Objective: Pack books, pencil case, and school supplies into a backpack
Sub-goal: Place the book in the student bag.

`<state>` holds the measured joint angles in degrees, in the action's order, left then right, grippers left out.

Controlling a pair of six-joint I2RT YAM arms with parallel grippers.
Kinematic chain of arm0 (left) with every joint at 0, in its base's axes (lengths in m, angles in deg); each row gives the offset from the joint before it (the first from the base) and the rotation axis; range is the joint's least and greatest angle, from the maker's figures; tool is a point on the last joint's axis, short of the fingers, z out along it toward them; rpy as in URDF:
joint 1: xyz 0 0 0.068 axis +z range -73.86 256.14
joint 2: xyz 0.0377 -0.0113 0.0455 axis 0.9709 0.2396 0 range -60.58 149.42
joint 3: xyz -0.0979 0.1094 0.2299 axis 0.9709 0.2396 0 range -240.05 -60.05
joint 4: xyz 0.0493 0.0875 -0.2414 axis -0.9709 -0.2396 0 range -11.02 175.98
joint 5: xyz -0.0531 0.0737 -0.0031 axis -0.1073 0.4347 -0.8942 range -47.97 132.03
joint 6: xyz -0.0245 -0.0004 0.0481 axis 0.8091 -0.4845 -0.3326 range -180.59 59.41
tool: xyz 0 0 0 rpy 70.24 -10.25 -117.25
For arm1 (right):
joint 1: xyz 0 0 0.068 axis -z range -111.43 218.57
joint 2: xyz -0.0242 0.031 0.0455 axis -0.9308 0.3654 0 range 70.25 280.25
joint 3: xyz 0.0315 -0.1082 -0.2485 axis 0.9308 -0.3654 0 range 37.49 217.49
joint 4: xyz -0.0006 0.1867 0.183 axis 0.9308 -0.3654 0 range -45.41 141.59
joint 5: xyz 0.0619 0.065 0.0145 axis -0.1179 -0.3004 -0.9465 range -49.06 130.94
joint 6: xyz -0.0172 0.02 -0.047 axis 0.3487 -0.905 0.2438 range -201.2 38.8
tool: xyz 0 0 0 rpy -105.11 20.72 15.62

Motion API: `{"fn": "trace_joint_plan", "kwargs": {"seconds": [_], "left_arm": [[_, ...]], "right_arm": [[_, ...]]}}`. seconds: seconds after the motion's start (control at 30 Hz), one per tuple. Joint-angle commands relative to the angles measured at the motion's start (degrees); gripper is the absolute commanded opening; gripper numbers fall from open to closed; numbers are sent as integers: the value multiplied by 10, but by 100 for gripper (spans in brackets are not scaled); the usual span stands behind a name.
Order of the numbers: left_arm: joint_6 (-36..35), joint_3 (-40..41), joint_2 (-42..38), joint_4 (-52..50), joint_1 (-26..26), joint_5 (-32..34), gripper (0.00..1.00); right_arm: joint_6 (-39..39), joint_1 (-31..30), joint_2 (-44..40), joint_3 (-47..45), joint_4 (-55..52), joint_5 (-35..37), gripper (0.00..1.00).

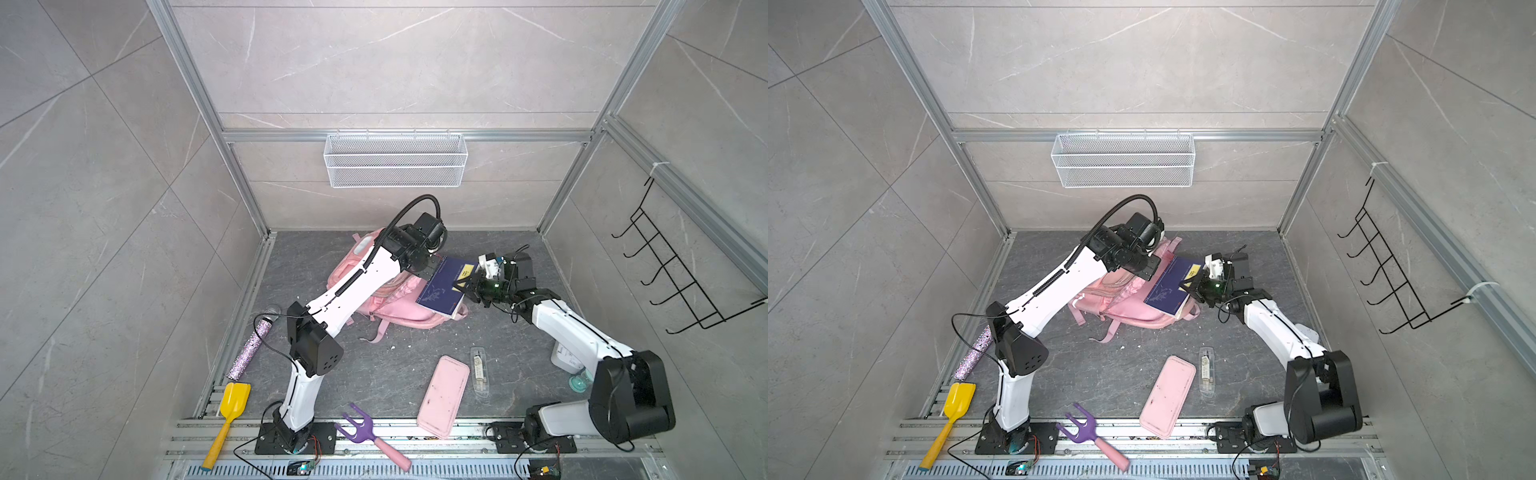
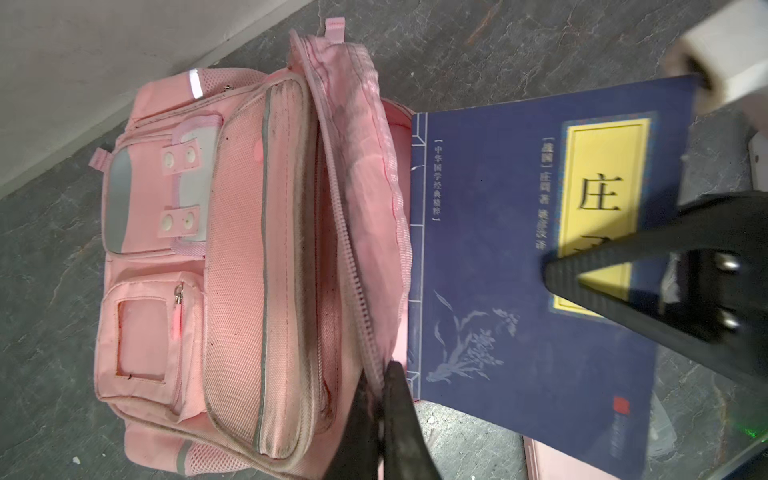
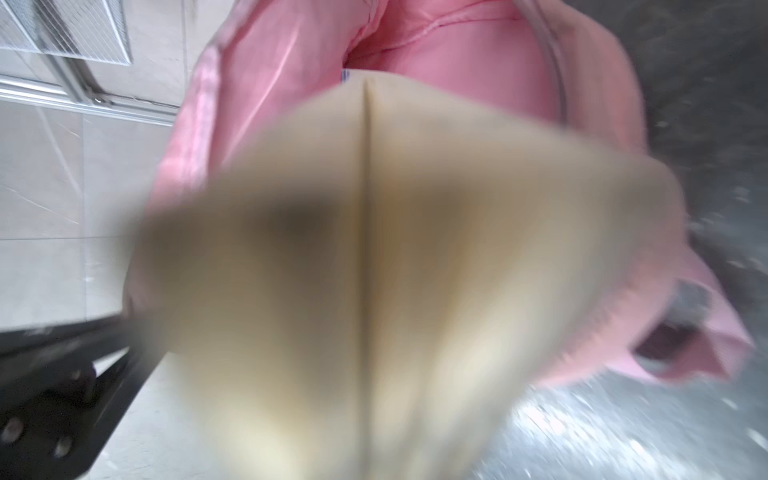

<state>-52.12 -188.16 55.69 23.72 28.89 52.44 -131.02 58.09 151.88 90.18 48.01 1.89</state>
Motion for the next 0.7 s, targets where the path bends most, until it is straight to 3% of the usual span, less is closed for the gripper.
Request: {"fn": "trace_joint_plan", "kwargs": {"seconds": [0.0, 0.5, 0.67], "left_arm": [[-4, -25, -58, 15, -1, 4, 0], [8, -59, -55, 4, 1, 6, 0], [10, -45, -60, 8, 0, 12, 0]], "right_arm": [[-83, -6, 39, -2, 154, -46, 0], [-233, -101, 304, 148, 357, -25, 0], [-228, -141, 383, 249, 283, -10, 0]]}}
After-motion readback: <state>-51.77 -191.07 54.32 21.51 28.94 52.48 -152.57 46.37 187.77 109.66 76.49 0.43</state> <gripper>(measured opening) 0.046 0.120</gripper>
